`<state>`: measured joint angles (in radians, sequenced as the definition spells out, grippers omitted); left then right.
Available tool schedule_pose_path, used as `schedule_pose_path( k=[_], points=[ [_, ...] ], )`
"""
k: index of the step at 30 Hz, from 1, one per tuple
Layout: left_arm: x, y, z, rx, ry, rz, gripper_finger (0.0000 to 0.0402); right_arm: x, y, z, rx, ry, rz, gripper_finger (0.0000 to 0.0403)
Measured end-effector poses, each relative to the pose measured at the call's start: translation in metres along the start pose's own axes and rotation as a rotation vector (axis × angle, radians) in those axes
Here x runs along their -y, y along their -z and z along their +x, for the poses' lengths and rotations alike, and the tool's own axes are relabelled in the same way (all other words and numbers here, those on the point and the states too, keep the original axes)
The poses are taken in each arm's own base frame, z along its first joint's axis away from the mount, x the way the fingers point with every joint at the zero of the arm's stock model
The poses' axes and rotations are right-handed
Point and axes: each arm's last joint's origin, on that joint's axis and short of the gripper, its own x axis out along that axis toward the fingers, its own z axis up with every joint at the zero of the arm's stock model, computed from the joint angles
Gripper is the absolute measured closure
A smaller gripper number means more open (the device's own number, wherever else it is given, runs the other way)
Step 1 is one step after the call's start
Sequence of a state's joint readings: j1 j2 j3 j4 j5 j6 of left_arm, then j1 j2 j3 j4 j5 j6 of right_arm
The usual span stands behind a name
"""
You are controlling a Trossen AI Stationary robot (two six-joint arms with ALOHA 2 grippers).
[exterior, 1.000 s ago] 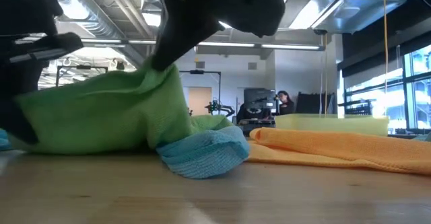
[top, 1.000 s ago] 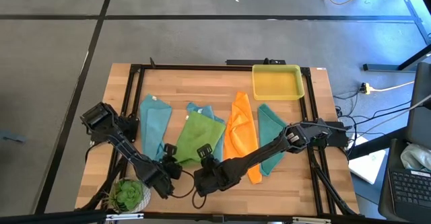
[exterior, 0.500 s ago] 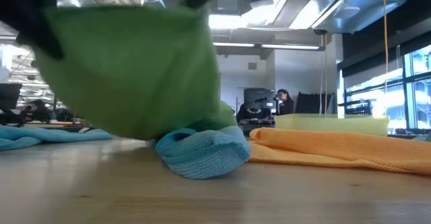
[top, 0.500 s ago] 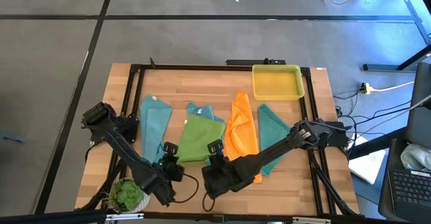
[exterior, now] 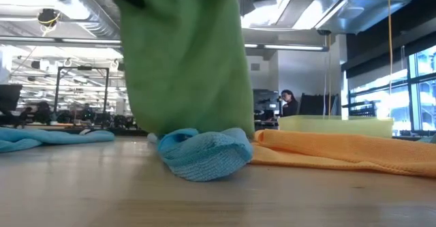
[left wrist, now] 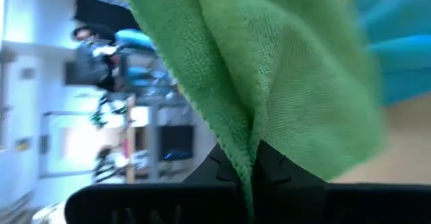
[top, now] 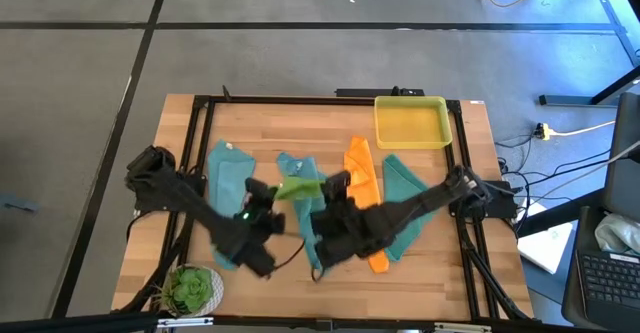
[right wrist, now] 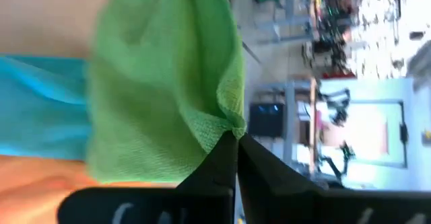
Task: Fold microfiber towels
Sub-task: Fold the green microfiber cloth
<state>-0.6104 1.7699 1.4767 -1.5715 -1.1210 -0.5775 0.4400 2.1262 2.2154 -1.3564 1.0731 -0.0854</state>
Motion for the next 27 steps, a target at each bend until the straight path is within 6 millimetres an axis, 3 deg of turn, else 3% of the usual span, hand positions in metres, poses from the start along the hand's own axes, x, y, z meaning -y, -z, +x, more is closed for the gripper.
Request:
schedule_pose_path(
  k=[6,12,16,21,24,27],
  points=[
    [-0.032,0.0,0.05,-0.11,-0.14,0.031,0.0401,0.034,0.02,0.045,-0.161,0.043,-0.014,0.0399],
    [-0.09,0.02,0.08,-0.209,-0.25,-0.012,0.0401,0.068,0.04,0.074,-0.266,0.08,-0.013,0.0398],
    [-0.123,0.038,0.083,-0.244,-0.245,-0.083,0.0401,0.101,0.047,0.078,-0.191,-0.023,0.122,0.0398],
    [-0.145,0.047,0.073,-0.181,-0.103,-0.226,0.0401,0.134,0.053,0.068,-0.035,-0.105,0.243,0.0398],
    [-0.143,0.046,0.067,-0.147,-0.002,-0.308,0.0401,0.133,0.053,0.064,-0.006,-0.204,0.305,0.04],
    [-0.131,0.042,0.058,-0.115,0.109,-0.375,0.0401,0.113,0.054,0.058,-0.043,-0.366,0.373,0.0401]
  ],
)
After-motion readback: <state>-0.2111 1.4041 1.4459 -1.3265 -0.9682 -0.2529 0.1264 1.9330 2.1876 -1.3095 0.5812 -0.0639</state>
